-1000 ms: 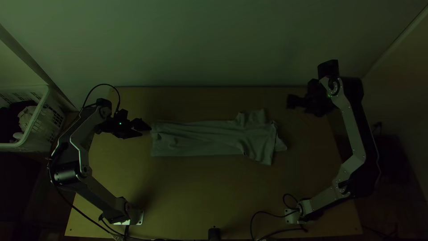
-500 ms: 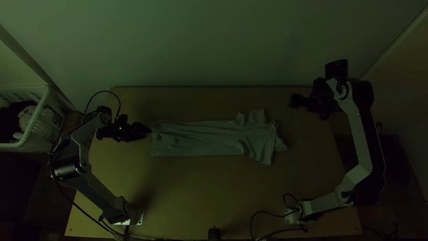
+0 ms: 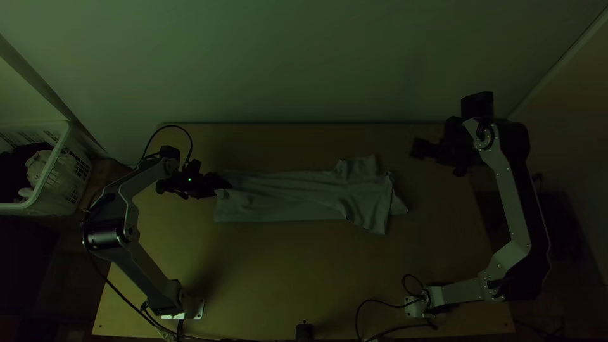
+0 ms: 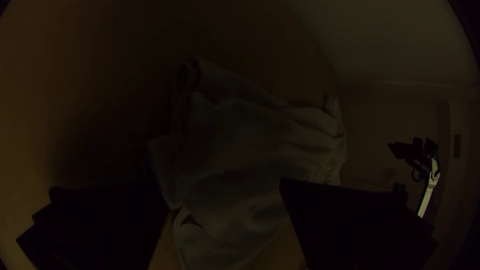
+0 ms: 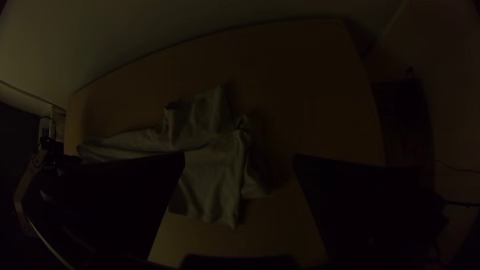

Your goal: Fold the t-shirt

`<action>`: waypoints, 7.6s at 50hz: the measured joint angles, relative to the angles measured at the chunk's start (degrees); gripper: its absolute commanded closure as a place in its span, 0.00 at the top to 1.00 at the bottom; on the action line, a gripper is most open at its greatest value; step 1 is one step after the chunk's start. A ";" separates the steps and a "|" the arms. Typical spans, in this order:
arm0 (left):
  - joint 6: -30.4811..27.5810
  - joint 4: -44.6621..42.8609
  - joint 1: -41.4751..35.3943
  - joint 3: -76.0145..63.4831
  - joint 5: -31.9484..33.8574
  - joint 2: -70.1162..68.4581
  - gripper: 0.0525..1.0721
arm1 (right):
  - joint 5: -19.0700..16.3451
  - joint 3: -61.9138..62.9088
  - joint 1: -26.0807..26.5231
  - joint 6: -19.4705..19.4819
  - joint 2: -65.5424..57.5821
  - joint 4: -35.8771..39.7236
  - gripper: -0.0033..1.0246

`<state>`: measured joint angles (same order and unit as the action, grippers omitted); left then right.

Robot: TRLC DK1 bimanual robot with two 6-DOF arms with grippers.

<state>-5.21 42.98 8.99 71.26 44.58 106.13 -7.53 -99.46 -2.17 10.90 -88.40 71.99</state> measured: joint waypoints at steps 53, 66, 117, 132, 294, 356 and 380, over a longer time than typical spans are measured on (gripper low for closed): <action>11.13 -10.91 -8.31 -3.76 -20.52 -5.05 0.02 | -0.92 6.64 0.94 0.00 3.28 -5.09 0.96; 6.12 -4.13 0.55 -2.05 -21.29 -5.16 0.02 | -1.33 8.96 2.12 -0.02 4.59 -5.95 0.96; -7.26 24.39 15.93 18.93 -31.54 -13.33 0.02 | -1.51 10.99 2.69 -0.50 7.52 -8.17 0.96; -2.27 32.04 5.22 30.32 -36.11 -13.62 0.02 | -1.51 11.04 2.80 -0.52 8.50 -8.17 0.96; 21.64 19.47 -45.99 60.52 -46.21 18.82 0.96 | -1.27 30.93 3.41 -0.39 21.68 -15.78 0.96; 19.52 14.60 -22.67 24.00 -46.80 -31.06 0.96 | 2.14 40.61 -2.34 -14.64 47.32 -44.70 0.96; 14.64 -0.37 -7.65 0.35 -46.82 -58.21 0.96 | 4.09 52.33 0.76 -15.37 68.39 -62.75 0.95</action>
<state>9.43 42.61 1.34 71.61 -2.24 47.92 -3.44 -47.13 -1.41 -4.47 -20.01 9.23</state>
